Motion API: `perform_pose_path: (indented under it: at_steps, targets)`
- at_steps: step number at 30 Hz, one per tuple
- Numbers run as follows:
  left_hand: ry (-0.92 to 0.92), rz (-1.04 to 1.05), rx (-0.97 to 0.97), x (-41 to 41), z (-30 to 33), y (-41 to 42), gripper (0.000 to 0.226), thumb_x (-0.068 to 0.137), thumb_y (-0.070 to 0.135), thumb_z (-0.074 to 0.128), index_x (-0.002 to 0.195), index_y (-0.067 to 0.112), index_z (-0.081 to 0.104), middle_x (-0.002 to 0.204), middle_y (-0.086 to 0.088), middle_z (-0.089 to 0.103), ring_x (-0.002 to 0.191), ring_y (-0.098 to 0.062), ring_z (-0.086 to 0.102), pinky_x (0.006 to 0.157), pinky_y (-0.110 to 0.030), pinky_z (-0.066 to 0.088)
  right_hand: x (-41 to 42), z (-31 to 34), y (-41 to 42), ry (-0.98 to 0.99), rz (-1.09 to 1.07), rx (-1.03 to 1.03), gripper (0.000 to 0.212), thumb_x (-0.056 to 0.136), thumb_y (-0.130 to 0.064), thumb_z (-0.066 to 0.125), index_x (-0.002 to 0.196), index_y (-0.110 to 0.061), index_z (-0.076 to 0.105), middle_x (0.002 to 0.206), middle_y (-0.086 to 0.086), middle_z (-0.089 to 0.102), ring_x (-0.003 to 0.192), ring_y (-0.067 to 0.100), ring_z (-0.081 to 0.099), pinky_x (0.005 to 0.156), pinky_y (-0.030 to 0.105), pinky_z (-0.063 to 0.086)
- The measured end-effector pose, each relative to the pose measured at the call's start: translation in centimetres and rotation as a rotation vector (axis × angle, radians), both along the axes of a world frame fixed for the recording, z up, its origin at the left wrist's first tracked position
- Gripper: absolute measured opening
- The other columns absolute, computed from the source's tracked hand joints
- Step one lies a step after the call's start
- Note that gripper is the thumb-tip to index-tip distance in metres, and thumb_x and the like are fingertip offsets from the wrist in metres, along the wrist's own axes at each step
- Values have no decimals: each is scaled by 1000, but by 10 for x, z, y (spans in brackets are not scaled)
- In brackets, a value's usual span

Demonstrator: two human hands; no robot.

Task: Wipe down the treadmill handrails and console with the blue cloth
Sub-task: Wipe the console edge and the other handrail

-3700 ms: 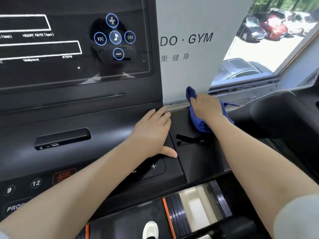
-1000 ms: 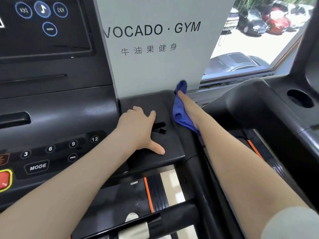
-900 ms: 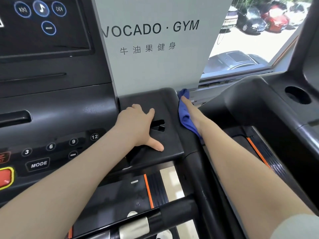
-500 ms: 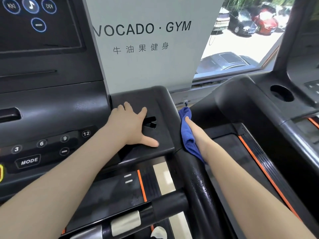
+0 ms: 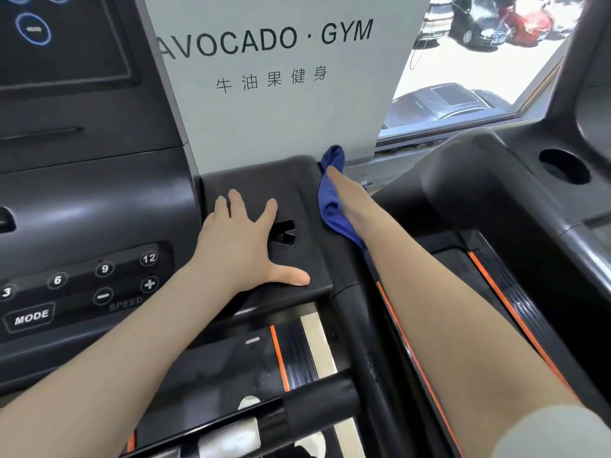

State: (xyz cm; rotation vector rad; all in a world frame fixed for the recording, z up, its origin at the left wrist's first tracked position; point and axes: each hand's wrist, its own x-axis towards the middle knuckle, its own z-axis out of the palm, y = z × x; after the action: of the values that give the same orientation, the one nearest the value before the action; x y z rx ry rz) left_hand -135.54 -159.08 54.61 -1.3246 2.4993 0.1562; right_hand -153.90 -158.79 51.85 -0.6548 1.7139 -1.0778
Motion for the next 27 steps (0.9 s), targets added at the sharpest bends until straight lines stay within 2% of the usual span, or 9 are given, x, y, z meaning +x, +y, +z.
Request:
perform_pose_path:
  at_steps: [3,8,10,12,14,16,18,21,27]
  targets:
    - [22,7,5,2,-3,2,127,44,92,35,148,30,-5,153,-25,-3,142,-39,1,114,-45,18,3,-5,14,154,101,-76,45,101,-36,29,142,-17,35,129,1,52,117,16,49,106,30,34]
    - [47,22,34,1,-1,1,125,49,89,44,148,31,-4,154,-25,-4,143,-39,-1,115,-45,15,13,-12,64,435,258,-219,51,100,-20,33,149,-28,20,153,-8,25,139,6,22,109,18,16]
    - [53,27,44,1,0,2,125,50,88,46,148,31,-4,153,-26,-4,143,-40,-1,115,-45,12,19,-13,84,595,332,-209,52,99,-17,37,148,-27,23,158,-2,9,145,11,8,105,12,10]
    - [55,29,47,2,0,3,123,51,87,46,148,31,-5,154,-25,-5,143,-39,-2,116,-45,10,25,-16,106,695,391,-211,48,98,-17,40,144,-26,34,159,1,4,145,16,6,110,18,8]
    - [51,38,55,3,0,5,122,53,87,47,148,32,-5,154,-24,-6,143,-38,-3,116,-44,10,32,-15,128,894,454,-315,43,94,-17,41,136,-17,48,156,11,17,142,22,9,115,30,7]
    - [40,46,55,0,1,4,121,54,86,49,148,33,-5,154,-24,-5,144,-37,-2,115,-44,13,35,-13,136,1093,507,-441,34,87,-10,45,116,-2,62,137,22,47,130,26,21,109,34,12]
    - [26,49,49,-2,3,3,121,55,85,51,148,33,-4,154,-24,-4,143,-37,-1,115,-45,15,31,-12,128,1019,560,-404,32,88,-12,44,112,1,61,134,23,50,133,27,21,110,33,10]
    - [20,46,41,-1,2,5,120,56,85,50,148,32,-5,154,-23,-5,143,-36,-2,115,-44,14,22,-13,104,880,539,-301,45,90,-28,28,124,-7,49,152,13,25,144,25,13,117,42,11]
    - [43,40,36,6,2,4,114,56,85,46,146,38,-5,157,-15,-8,145,-28,-5,114,-44,17,18,-8,57,938,506,-314,28,99,-8,34,122,-2,48,156,12,16,144,22,12,116,39,7]
